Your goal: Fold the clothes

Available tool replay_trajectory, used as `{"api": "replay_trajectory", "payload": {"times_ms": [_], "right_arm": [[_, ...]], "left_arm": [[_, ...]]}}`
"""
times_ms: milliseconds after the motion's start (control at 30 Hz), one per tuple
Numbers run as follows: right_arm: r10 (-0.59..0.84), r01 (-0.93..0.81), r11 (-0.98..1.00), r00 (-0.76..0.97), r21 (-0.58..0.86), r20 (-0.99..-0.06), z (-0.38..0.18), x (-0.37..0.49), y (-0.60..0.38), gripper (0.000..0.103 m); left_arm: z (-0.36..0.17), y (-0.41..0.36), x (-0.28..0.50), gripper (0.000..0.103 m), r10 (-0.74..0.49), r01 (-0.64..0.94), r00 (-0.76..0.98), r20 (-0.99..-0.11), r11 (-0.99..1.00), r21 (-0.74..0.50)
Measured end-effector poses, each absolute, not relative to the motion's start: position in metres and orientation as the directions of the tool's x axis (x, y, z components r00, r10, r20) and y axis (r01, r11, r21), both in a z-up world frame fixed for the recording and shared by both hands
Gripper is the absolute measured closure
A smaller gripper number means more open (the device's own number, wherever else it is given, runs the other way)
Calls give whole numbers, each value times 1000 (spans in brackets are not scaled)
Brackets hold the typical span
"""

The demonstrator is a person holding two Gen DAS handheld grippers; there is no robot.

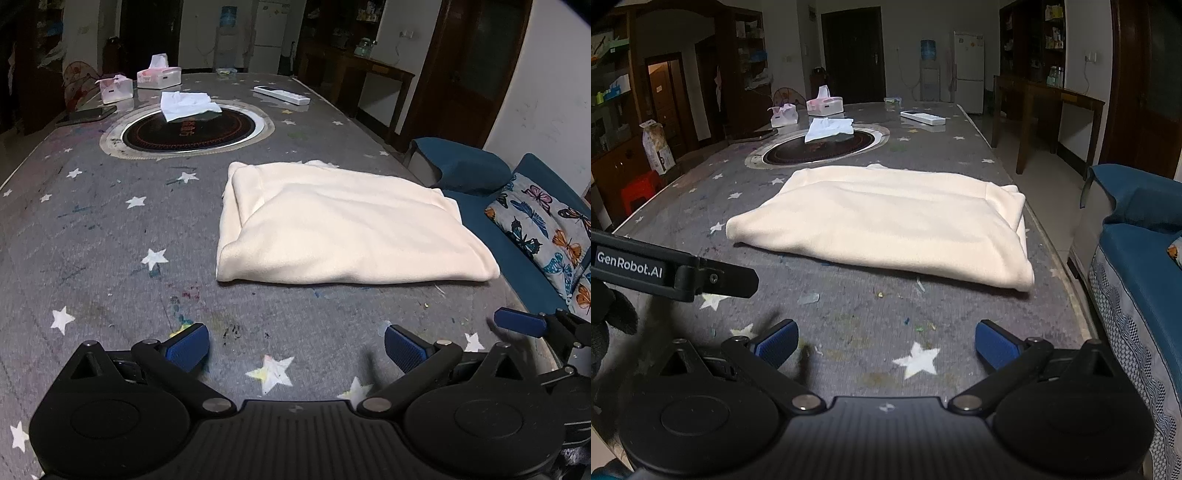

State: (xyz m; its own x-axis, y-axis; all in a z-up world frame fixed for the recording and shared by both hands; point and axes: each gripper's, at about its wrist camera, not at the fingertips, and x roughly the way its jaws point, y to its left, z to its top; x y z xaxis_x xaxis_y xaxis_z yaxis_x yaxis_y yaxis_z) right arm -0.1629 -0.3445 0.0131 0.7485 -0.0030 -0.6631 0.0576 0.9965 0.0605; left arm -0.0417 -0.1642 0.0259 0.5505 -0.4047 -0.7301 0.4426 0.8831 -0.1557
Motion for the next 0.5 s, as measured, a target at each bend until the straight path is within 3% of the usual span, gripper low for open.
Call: {"api": "replay_trajectory", "payload": {"times_ms": [500], "right_arm": [[3, 61, 995, 757, 75, -653, 16, -161, -348, 0]], "left_arm": [[30, -169, -41, 0, -394, 445, 568, -722, 886, -133]]}}
